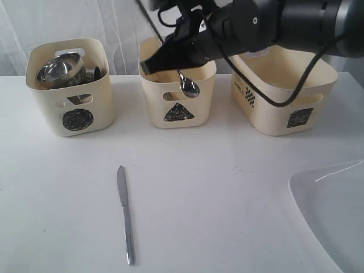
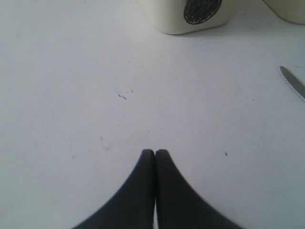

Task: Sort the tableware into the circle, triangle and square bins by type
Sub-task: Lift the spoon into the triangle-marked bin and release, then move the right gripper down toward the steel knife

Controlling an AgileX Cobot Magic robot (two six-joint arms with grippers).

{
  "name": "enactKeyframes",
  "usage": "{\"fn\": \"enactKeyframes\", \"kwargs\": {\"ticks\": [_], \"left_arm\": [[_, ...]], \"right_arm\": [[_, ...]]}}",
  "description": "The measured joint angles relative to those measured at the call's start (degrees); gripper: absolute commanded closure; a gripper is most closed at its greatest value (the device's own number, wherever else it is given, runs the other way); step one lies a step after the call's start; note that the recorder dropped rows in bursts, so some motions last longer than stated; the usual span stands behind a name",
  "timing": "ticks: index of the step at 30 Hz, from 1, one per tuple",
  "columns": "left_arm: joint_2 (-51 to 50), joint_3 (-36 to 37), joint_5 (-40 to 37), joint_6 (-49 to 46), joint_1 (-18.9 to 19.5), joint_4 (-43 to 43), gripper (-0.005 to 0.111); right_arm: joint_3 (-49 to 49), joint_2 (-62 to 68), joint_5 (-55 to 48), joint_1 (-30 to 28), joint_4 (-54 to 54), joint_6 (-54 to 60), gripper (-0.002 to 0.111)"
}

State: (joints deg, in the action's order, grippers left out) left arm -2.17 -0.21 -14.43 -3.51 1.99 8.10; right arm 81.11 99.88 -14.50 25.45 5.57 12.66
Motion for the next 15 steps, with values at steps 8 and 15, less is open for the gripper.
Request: {"fn": "enactKeyframes", "kwargs": {"ticks": [8, 15], "left_arm": [[0.0, 0.0, 0.0, 0.0, 0.0, 0.0, 0.107], [0.0, 0.0, 0.0, 0.0, 0.0, 0.0, 0.107]], "right_arm": [[0.0, 6.8, 32.58, -0.48, 0.11, -7.61, 0.108], [0.4, 16.41, 50.56, -1.09, 0.11, 0.76, 0.108]]}}
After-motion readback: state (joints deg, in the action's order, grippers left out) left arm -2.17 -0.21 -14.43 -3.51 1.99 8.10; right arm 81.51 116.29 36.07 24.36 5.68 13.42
